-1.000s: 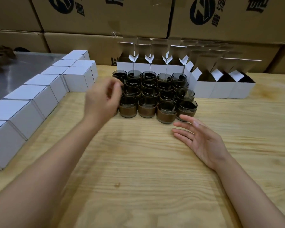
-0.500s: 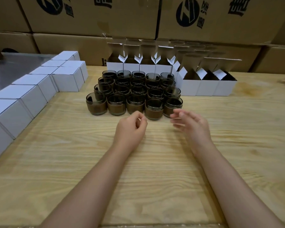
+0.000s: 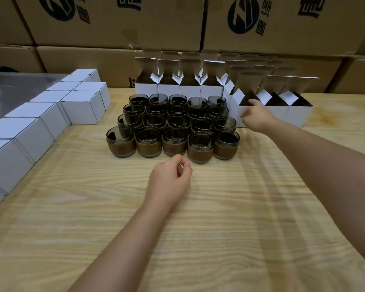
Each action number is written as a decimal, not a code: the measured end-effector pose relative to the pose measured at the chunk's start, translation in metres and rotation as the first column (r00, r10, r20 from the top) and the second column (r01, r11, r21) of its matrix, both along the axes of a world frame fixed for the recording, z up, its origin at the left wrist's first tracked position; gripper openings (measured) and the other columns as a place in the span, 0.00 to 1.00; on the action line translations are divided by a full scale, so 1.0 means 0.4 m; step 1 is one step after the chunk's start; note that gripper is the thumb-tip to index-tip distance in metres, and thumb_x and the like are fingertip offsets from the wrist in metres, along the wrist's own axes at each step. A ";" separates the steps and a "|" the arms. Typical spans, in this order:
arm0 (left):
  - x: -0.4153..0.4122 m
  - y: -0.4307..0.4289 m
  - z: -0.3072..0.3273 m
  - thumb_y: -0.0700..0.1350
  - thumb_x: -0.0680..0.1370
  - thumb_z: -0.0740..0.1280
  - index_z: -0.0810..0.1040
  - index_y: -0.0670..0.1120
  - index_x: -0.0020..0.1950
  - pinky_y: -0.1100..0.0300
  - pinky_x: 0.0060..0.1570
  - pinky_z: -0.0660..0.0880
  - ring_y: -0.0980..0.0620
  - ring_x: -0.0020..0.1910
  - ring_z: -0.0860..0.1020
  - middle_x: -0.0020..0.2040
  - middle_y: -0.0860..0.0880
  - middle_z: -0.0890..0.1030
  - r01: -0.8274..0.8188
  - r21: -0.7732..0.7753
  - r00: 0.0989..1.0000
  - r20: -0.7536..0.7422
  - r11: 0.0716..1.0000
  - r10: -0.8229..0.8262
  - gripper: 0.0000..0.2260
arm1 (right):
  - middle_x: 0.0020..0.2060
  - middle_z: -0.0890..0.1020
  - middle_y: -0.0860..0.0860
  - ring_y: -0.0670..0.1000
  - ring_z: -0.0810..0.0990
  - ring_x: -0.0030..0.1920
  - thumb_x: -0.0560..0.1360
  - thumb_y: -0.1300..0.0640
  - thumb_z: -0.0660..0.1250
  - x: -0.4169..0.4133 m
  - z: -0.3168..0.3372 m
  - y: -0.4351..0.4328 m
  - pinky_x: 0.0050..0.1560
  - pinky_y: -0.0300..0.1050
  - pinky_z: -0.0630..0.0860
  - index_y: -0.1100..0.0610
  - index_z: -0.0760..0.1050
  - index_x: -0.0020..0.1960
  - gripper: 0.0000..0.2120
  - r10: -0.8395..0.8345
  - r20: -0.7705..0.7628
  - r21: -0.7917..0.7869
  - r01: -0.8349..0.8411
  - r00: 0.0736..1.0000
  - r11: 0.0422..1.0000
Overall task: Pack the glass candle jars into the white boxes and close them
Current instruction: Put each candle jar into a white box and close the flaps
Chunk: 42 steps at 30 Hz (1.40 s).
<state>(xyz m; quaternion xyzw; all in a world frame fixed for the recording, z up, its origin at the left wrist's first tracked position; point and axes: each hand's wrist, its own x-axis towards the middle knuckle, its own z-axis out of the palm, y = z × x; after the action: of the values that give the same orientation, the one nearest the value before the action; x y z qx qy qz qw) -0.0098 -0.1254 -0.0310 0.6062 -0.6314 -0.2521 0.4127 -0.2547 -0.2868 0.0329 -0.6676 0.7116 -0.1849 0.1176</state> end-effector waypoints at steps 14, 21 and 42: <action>-0.002 0.000 0.003 0.48 0.78 0.63 0.76 0.51 0.41 0.51 0.41 0.78 0.52 0.35 0.79 0.33 0.50 0.80 0.012 -0.007 1.000 0.000 1.000 -0.012 0.07 | 0.40 0.73 0.55 0.56 0.72 0.42 0.78 0.53 0.60 0.019 0.018 0.194 0.36 0.45 0.62 0.61 0.72 0.37 0.15 -0.159 -0.123 -0.561 0.063 0.980 0.825; -0.001 0.011 0.006 0.63 0.76 0.56 0.74 0.55 0.52 0.57 0.42 0.77 0.58 0.40 0.78 0.43 0.56 0.79 0.067 -0.162 0.987 -0.132 0.984 -0.089 0.15 | 0.35 0.78 0.57 0.58 0.75 0.35 0.75 0.57 0.66 0.175 -0.001 0.445 0.36 0.48 0.69 0.61 0.75 0.36 0.11 0.014 -0.136 -0.867 -0.126 0.991 0.482; 0.006 -0.001 -0.003 0.66 0.70 0.62 0.68 0.52 0.67 0.58 0.52 0.76 0.58 0.54 0.79 0.55 0.55 0.79 0.284 -0.166 0.881 -0.344 0.944 -0.325 0.30 | 0.50 0.72 0.54 0.51 0.73 0.51 0.75 0.60 0.65 0.254 -0.098 0.483 0.52 0.40 0.71 0.63 0.76 0.51 0.07 0.340 0.320 -0.734 0.004 0.884 0.679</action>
<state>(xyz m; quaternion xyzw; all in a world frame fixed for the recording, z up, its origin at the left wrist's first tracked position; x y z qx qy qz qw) -0.0076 -0.1257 -0.0324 0.4177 -0.6436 -0.3870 0.5114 -0.1530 -0.0938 -0.0065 -0.6656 0.4715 -0.5781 0.0193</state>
